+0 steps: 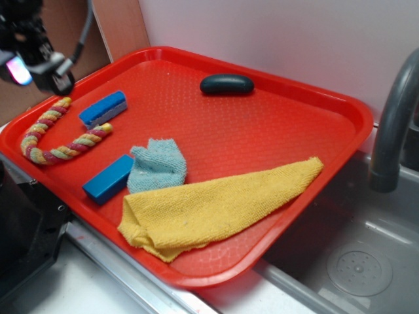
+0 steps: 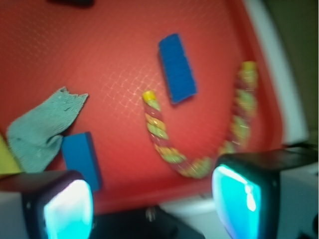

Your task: Grab the multicolored rope.

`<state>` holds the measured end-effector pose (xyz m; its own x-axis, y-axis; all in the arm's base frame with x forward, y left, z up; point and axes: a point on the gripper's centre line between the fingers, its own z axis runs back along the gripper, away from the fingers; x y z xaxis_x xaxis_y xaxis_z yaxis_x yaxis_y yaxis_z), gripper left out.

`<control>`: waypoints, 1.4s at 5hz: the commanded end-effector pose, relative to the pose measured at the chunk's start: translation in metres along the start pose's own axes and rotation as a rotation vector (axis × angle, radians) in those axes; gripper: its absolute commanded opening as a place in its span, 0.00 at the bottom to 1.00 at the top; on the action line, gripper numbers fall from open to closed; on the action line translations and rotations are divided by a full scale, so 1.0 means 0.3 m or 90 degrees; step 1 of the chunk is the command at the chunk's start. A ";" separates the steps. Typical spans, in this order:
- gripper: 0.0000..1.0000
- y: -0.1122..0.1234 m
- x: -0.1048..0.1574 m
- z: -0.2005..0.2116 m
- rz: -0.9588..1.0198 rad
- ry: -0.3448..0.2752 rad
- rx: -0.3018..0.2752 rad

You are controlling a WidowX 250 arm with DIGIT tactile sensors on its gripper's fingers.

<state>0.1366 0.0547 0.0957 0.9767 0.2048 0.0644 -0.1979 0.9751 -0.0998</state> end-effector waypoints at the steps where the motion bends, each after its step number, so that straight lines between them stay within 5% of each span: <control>1: 1.00 0.046 0.048 -0.200 -0.086 0.025 -0.010; 2: 1.00 0.031 0.066 -0.231 -0.101 0.029 -0.005; 3: 0.00 -0.003 0.029 -0.260 -0.112 0.039 0.015; 6: 0.00 -0.012 0.001 -0.262 -0.107 0.074 0.039; 7: 0.00 -0.038 0.124 -0.106 -0.080 0.030 0.058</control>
<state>0.1729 0.0516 0.0620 0.9953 0.0969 -0.0050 -0.0970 0.9953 -0.0061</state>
